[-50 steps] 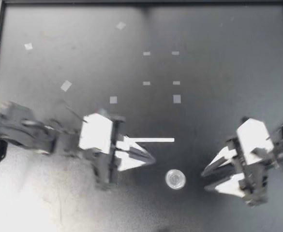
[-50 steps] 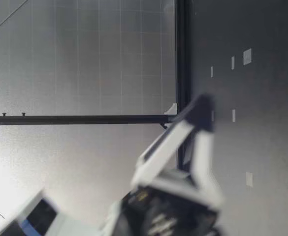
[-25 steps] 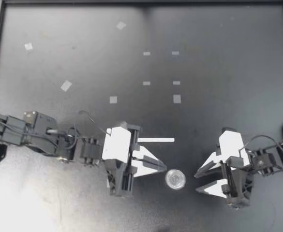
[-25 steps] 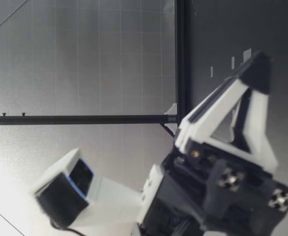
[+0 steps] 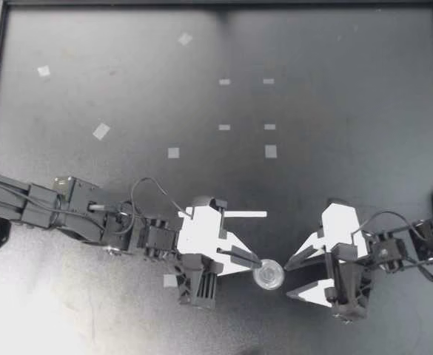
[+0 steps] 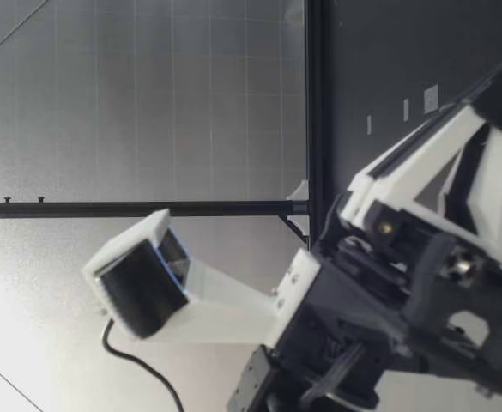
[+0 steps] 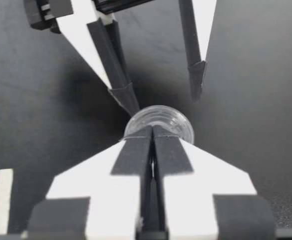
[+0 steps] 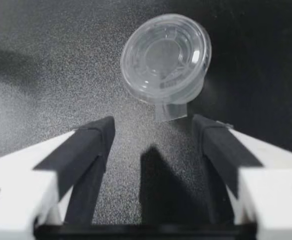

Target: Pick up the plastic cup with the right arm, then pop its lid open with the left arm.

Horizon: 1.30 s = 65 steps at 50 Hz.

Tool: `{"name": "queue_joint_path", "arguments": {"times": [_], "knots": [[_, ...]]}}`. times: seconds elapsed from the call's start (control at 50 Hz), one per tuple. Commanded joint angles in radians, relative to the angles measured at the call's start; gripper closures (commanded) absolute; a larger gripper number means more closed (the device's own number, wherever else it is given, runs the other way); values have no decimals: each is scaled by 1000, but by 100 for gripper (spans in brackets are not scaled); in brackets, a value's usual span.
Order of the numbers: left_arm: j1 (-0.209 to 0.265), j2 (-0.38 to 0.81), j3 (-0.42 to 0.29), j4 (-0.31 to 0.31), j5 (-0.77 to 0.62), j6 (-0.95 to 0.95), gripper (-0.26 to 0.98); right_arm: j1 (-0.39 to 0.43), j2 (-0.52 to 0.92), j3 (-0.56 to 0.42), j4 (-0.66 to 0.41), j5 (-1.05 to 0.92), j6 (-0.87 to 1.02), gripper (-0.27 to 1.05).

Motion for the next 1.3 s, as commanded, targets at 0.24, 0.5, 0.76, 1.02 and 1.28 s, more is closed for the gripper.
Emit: {"name": "queue_joint_path", "arguments": {"times": [0.24, 0.5, 0.76, 1.02, 1.28], "knots": [[-8, 12, -34, 2, -3, 2, 70, -20, 17, -34, 2, -11, -5, 14], [-8, 18, -34, 3, -5, 11, 70, -34, 17, -41, 2, -11, -9, 14], [-8, 20, -41, 2, -6, 29, 70, -34, 40, -72, 2, -11, -37, 14], [-8, 34, -46, 2, -6, 29, 70, -34, 69, -86, -2, -11, -37, 14], [-8, 51, -44, 2, -5, 29, 70, -34, 66, -87, -5, -11, -37, 14]]}}
